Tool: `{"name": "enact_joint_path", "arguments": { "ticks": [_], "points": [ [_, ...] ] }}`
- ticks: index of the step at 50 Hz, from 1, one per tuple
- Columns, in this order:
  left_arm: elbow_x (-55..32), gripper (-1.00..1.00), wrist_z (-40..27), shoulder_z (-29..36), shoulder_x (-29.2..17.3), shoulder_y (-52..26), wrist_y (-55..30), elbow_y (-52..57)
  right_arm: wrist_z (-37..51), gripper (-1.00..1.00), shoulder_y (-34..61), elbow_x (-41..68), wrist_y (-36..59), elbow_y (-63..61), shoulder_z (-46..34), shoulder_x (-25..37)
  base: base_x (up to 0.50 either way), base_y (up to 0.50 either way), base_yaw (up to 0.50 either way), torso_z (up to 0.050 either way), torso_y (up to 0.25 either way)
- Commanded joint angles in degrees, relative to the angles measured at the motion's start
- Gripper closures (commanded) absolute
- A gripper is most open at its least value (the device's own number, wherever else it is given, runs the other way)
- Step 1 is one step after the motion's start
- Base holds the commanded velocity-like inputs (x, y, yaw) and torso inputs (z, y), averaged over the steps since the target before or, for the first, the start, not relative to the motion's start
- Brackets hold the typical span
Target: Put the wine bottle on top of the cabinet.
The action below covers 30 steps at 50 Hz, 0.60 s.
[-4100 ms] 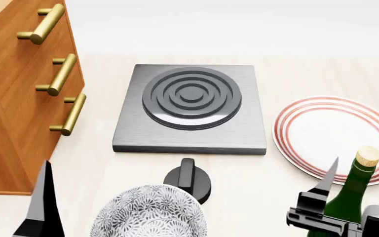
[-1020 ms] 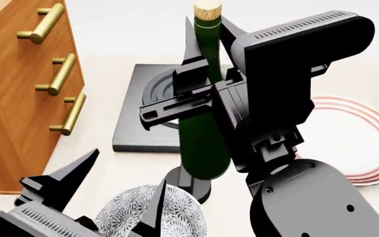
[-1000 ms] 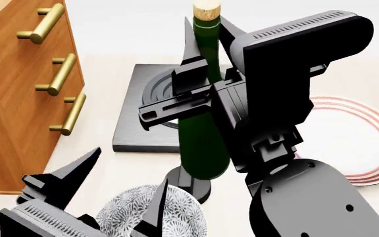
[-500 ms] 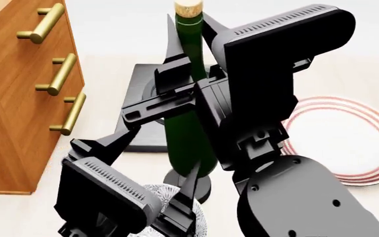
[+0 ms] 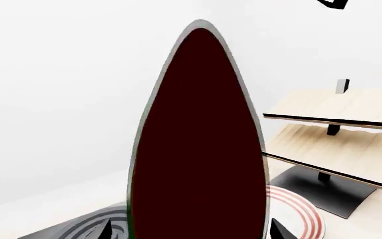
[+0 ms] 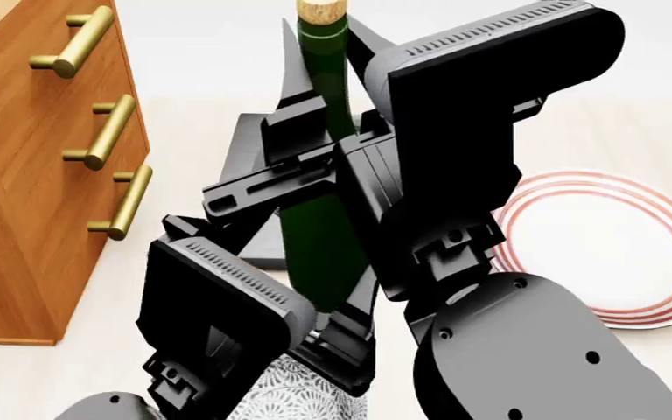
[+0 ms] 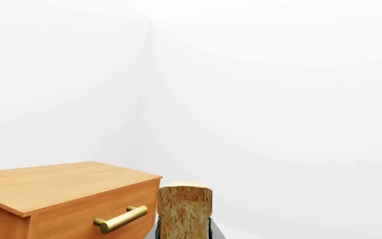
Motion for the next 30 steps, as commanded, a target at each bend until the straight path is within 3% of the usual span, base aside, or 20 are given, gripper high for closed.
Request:
{"name": "enact_joint_path", "arguments": {
  "ticks": [1,3,4,26,27,30],
  "points": [
    [-0.3,-1.0,0.2,-0.3,1.4,0.4,5.7,-3.6,-0.1,1.0,0.1,-0.7,-0.3,-0.6,0.4,0.2,0.0,0.0,0.0,0.0,0.0],
    [-0.8,-1.0,0.2,-0.6,1.3,0.8,6.4,-3.4,0.0,1.0,0.2,-0.6,-0.2,-0.6,0.4,0.3,0.0,0.0,0.0,0.0,0.0],
    [-0.8,1.0,0.1,-0.8,1.3,1.1,7.4,-3.4,-0.1,1.0,0.1,-0.6,-0.4,-0.5,0.4,0.3,0.0,0.0,0.0,0.0,0.0],
    [0.2,1.0,-1.7,0.6,-0.2,1.0,8.6,-3.9,0.5,1.0,-2.2,-0.4,-2.0,-0.6,0.9,1.0,0.0,0.0,0.0,0.0,0.0],
    [0.3,1.0,-1.6,0.8,-0.3,1.0,8.6,-4.1,0.7,-1.0,-2.8,-0.8,-2.2,-0.9,0.8,1.4,0.0,0.0,0.0,0.0,0.0],
    [0.1,1.0,-1.8,0.9,-0.5,0.9,8.4,-4.0,0.6,-1.0,-3.6,-0.9,-2.8,-0.5,1.1,1.7,0.0,0.0,0.0,0.0,0.0]
  ]
}}
